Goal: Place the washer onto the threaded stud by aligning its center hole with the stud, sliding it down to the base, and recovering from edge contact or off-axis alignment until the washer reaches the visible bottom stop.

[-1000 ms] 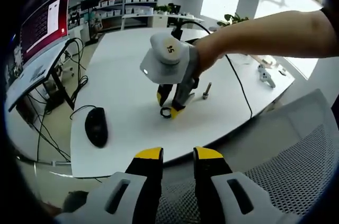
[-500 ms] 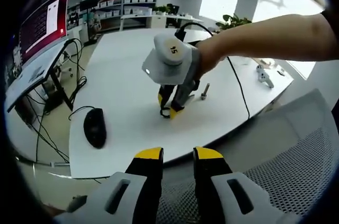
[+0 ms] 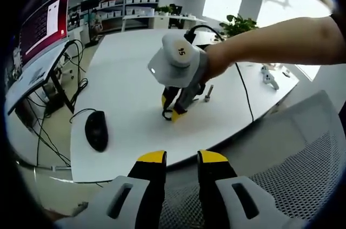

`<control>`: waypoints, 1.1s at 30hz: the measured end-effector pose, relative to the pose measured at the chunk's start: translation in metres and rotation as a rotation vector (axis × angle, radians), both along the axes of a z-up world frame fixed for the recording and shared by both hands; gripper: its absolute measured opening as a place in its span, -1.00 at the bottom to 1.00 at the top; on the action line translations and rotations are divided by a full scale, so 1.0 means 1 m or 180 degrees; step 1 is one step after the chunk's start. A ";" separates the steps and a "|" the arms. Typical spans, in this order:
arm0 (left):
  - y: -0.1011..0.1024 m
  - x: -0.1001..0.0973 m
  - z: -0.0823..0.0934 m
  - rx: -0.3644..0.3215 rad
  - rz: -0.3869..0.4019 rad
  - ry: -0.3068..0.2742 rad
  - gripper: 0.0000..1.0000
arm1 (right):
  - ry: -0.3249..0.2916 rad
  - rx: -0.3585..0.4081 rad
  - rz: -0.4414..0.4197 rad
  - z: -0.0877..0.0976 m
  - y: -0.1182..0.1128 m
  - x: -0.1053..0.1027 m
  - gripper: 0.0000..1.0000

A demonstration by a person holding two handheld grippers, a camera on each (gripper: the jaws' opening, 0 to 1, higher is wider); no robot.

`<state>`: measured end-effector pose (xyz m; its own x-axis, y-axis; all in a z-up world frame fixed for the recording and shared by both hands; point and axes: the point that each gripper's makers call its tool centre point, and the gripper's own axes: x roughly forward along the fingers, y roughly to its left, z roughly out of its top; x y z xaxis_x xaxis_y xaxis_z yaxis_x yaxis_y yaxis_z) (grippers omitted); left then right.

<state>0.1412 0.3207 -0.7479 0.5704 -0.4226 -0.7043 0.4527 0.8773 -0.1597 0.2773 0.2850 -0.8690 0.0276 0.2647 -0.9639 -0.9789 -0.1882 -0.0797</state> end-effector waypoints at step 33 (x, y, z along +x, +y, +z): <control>-0.001 -0.001 0.001 0.0006 0.0012 0.0005 -0.59 | -0.0044 0.0306 -0.0135 0.092 -0.020 0.013 -0.55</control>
<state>0.1405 0.3192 -0.7467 0.5708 -0.4190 -0.7061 0.4490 0.8793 -0.1587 0.2903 0.2646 -0.7771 0.0539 0.3542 -0.9336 -0.9845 -0.1375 -0.1090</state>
